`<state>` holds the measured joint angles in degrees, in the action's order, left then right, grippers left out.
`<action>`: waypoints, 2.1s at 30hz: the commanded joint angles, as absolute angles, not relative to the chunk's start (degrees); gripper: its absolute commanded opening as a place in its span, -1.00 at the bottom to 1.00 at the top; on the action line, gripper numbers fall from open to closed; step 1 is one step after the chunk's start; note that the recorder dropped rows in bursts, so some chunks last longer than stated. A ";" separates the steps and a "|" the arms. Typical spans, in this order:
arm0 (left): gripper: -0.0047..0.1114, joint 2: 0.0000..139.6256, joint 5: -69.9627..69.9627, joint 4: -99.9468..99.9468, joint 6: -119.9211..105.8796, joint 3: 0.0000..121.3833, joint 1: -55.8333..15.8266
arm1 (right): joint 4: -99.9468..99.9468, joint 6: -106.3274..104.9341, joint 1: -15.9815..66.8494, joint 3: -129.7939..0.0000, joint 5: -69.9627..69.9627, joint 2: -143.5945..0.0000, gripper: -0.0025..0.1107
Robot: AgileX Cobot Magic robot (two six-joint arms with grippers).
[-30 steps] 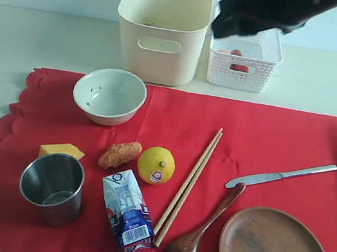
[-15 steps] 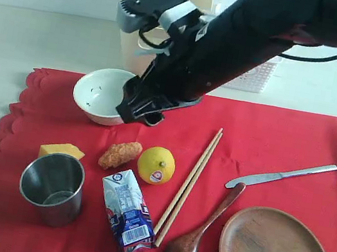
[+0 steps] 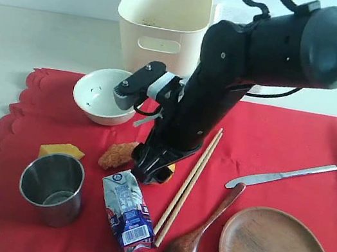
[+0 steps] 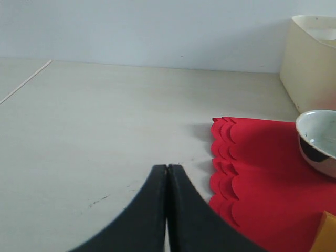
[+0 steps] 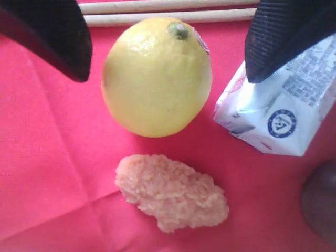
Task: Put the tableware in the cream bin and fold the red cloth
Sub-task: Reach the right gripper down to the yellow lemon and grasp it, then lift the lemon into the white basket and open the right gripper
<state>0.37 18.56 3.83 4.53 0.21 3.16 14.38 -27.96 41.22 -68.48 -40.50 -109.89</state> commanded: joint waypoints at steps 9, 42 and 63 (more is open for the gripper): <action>-0.90 0.00 18.35 3.72 4.79 0.00 2.83 | 11.96 -28.44 41.35 -68.37 -32.69 -115.87 0.31; -0.90 0.00 18.35 3.72 4.79 0.00 2.83 | 11.97 -27.74 41.35 -68.37 -31.59 -115.88 -0.96; -0.90 0.00 18.35 3.72 4.79 0.00 2.83 | 11.60 -26.36 41.35 -68.37 -32.54 -113.62 -0.96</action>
<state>0.37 18.56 3.83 4.53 0.21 3.16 12.04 -26.41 41.22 -68.48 -32.63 -115.54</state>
